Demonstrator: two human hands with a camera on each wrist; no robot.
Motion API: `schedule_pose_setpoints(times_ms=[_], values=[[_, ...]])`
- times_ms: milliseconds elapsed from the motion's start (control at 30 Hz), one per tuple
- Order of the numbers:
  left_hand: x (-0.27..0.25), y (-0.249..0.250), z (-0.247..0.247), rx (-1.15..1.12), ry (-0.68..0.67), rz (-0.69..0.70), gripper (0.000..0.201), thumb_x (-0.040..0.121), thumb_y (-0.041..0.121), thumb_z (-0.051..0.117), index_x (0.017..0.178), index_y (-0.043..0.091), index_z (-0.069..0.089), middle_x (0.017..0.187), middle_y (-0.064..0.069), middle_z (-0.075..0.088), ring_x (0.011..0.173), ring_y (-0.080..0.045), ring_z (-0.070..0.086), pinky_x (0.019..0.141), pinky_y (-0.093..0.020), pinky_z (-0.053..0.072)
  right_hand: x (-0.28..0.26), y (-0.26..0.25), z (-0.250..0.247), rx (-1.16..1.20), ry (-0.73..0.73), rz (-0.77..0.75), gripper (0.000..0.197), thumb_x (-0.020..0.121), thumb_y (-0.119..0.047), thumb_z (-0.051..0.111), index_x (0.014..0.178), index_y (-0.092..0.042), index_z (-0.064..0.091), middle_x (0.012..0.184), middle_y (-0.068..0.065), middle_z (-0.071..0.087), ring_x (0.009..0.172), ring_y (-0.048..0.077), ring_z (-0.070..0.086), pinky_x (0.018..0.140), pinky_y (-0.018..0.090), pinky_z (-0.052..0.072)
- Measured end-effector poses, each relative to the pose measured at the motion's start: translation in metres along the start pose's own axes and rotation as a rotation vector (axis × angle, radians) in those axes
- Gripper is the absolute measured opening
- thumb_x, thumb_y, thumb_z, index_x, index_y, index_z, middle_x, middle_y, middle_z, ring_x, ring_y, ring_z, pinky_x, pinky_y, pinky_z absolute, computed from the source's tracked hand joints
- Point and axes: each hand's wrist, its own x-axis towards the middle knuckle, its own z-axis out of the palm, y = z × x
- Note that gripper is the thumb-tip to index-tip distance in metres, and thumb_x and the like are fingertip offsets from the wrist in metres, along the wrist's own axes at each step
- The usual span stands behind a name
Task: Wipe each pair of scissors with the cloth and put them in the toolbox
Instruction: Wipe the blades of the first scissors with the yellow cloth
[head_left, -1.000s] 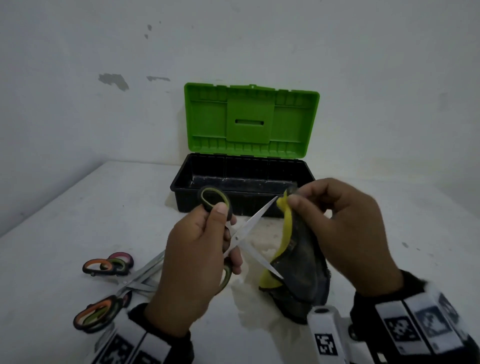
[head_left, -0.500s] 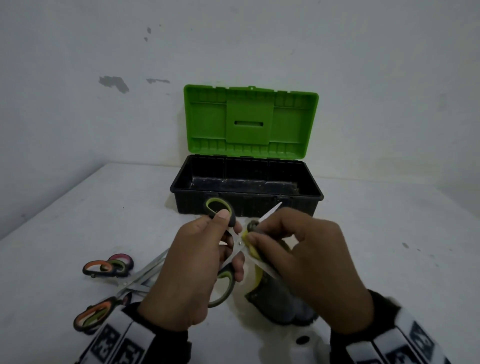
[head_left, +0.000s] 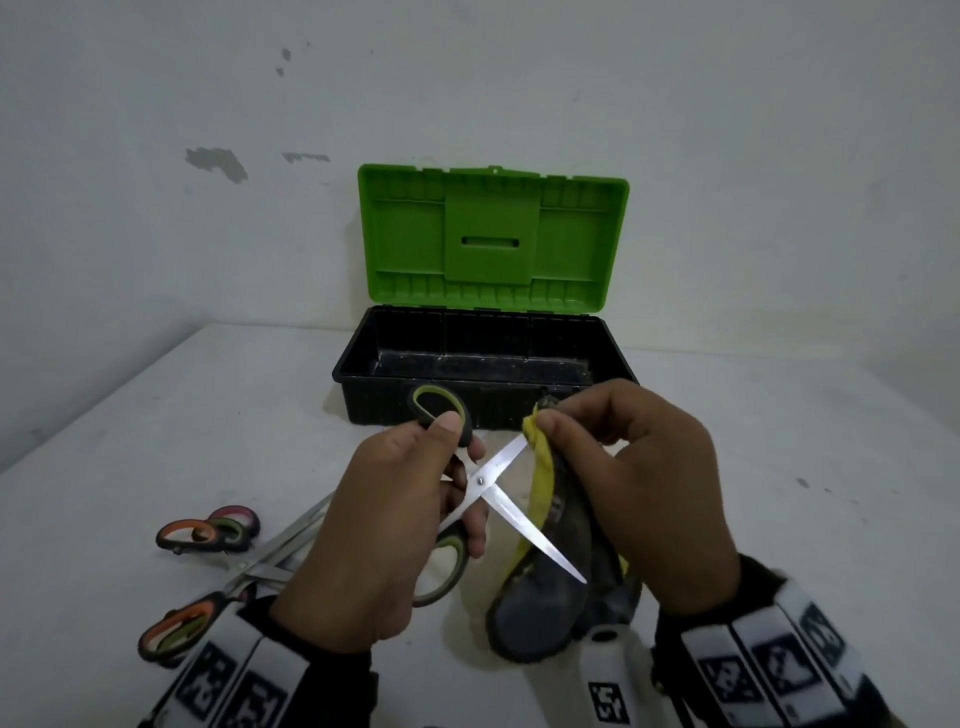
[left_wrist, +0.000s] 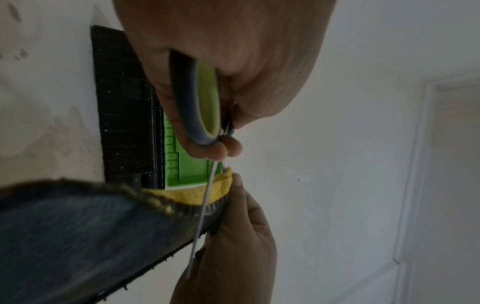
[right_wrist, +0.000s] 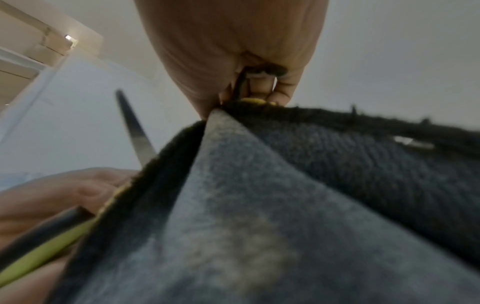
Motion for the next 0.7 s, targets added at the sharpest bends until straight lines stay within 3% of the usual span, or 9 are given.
schedule_pose_setpoints(times_ms=[167,333,500,633,700], values=[[0.002,0.000,-0.003,-0.024,-0.019,-0.023,0.037,0.100,0.031,0.045,0.086,0.003,0.065,0.055,-0.013,0.053,0.045,-0.024,0.050,0.047,-0.033,0.043,-0.015,-0.010,0.008,0.015,-0.169,-0.071,0.006,0.079,-0.029,0.074,0.080,-0.024,0.071,0.071,-0.019,0.065,0.072,0.000,0.063,0.067,0.010,0.049],[0.002,-0.003,-0.002,-0.029,-0.018,-0.027,0.037,0.101,0.031,0.045,0.087,0.003,0.065,0.055,-0.014,0.052,0.044,-0.023,0.050,0.046,-0.032,0.043,-0.004,0.003,0.005,0.027,0.028,0.013,0.010,0.079,-0.020,0.079,0.074,-0.022,0.070,0.068,-0.018,0.066,0.070,-0.002,0.062,0.064,0.002,0.041],[0.002,0.000,-0.004,-0.067,-0.060,-0.043,0.038,0.100,0.032,0.046,0.083,0.004,0.066,0.057,-0.015,0.050,0.043,-0.022,0.046,0.044,-0.032,0.041,-0.020,-0.010,0.008,0.013,-0.151,-0.089,0.005,0.081,-0.035,0.070,0.082,-0.030,0.069,0.074,-0.023,0.064,0.074,0.000,0.063,0.067,0.016,0.052],[0.003,0.001,-0.005,-0.053,-0.061,-0.044,0.039,0.100,0.032,0.047,0.077,0.006,0.065,0.051,-0.013,0.046,0.042,-0.023,0.044,0.044,-0.031,0.040,-0.005,0.000,0.000,0.021,-0.012,-0.035,0.008,0.078,-0.023,0.078,0.075,-0.026,0.072,0.069,-0.020,0.066,0.071,-0.002,0.063,0.065,0.004,0.043],[0.002,0.001,-0.005,-0.036,-0.060,-0.053,0.039,0.100,0.032,0.046,0.081,0.004,0.065,0.051,-0.014,0.047,0.042,-0.024,0.046,0.045,-0.031,0.041,0.004,0.008,-0.004,-0.005,0.022,0.005,0.009,0.078,-0.024,0.078,0.073,-0.026,0.072,0.066,-0.019,0.066,0.068,-0.002,0.062,0.062,0.003,0.040]])
